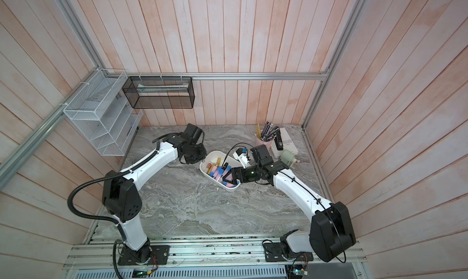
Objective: Put the lipstick into the storage box
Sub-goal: Place the lipstick in the storage box.
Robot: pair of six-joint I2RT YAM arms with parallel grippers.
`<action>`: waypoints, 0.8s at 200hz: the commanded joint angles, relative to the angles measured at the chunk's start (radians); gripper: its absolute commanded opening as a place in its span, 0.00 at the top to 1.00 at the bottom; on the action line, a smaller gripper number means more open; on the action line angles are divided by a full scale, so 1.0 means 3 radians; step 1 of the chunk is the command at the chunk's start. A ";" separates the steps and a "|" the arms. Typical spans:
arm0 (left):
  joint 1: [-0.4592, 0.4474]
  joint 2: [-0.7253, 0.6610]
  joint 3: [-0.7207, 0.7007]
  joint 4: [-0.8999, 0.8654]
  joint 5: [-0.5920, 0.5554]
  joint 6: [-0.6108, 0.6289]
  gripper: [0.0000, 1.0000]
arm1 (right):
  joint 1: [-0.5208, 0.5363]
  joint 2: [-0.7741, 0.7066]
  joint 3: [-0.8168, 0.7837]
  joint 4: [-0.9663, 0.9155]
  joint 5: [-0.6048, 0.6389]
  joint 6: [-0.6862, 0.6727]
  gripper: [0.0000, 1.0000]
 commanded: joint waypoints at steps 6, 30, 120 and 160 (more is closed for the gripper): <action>-0.0183 0.0359 0.0346 -0.0098 0.0133 0.0206 0.83 | -0.0031 -0.0217 -0.0106 -0.0115 0.0165 0.0115 0.02; -0.0282 0.0576 0.0464 -0.0104 0.0198 0.0286 0.83 | -0.0038 -0.0355 -0.0150 -0.0190 0.0257 0.0161 0.02; -0.0372 0.0602 0.0533 -0.0174 0.0118 0.0533 0.35 | -0.0044 -0.0606 -0.0366 -0.0267 0.0429 0.0388 0.02; 0.0123 0.0161 0.0219 -0.0133 -0.0179 0.0660 0.39 | -0.0047 -0.0524 -0.0450 -0.0150 0.0756 0.0629 0.03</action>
